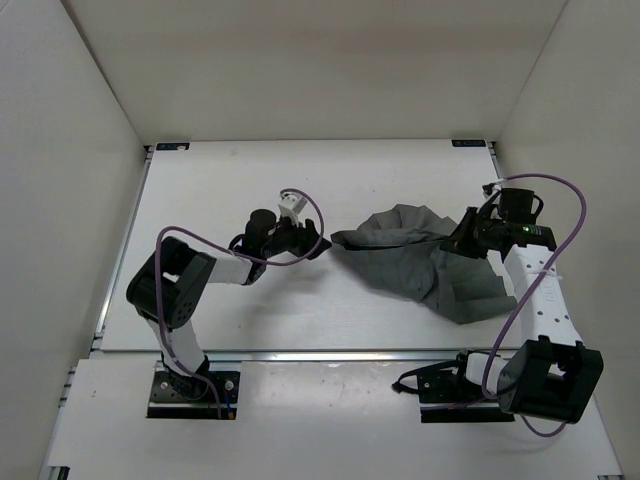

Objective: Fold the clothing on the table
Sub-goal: Flatten the skirt out, then fold the skirt

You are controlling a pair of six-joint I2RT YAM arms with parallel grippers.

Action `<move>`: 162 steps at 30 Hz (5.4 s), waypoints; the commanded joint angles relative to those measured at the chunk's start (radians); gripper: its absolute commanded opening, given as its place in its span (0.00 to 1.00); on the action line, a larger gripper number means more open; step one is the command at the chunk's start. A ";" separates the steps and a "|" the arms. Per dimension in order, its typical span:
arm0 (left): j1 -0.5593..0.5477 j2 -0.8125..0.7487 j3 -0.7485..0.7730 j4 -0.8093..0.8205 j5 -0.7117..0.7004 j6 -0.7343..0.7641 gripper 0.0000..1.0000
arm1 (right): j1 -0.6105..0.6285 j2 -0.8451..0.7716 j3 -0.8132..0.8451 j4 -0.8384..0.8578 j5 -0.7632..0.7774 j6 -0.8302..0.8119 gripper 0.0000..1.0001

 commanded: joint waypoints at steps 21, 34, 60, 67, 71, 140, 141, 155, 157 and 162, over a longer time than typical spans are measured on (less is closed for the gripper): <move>0.072 0.259 0.194 -0.043 0.145 -0.982 0.75 | 0.058 -0.055 -0.016 0.084 -0.034 0.026 0.00; 0.048 0.356 0.280 -0.056 0.129 -1.150 0.76 | 0.062 -0.075 -0.026 0.107 -0.037 0.028 0.00; 0.193 -0.119 0.288 -0.338 0.078 -0.883 0.00 | 0.099 -0.225 0.089 0.185 -0.196 -0.077 0.00; 0.268 -0.446 0.378 -0.652 0.002 -0.699 0.00 | 0.177 -0.165 0.339 0.155 -0.148 -0.164 0.00; 0.297 -0.474 0.413 -0.755 -0.019 -0.626 0.00 | 0.207 -0.070 0.396 0.222 -0.176 -0.170 0.00; 0.326 -0.250 0.170 -0.553 -0.131 -0.432 0.99 | 0.230 0.469 0.283 0.423 0.196 -0.032 0.54; 0.326 -0.255 0.161 -0.559 -0.113 -0.422 0.99 | 0.212 0.449 0.266 0.412 0.205 -0.021 0.56; 0.285 -0.505 -0.047 -0.632 -0.280 -0.231 0.64 | 0.092 0.381 0.028 0.359 0.280 -0.020 0.56; 0.329 -0.488 -0.027 -0.692 -0.270 -0.259 0.13 | 0.095 0.392 0.036 0.349 0.302 -0.021 0.56; 0.303 -0.398 0.073 -0.858 -0.386 -0.214 0.01 | 0.105 0.441 0.046 0.316 0.330 -0.002 0.54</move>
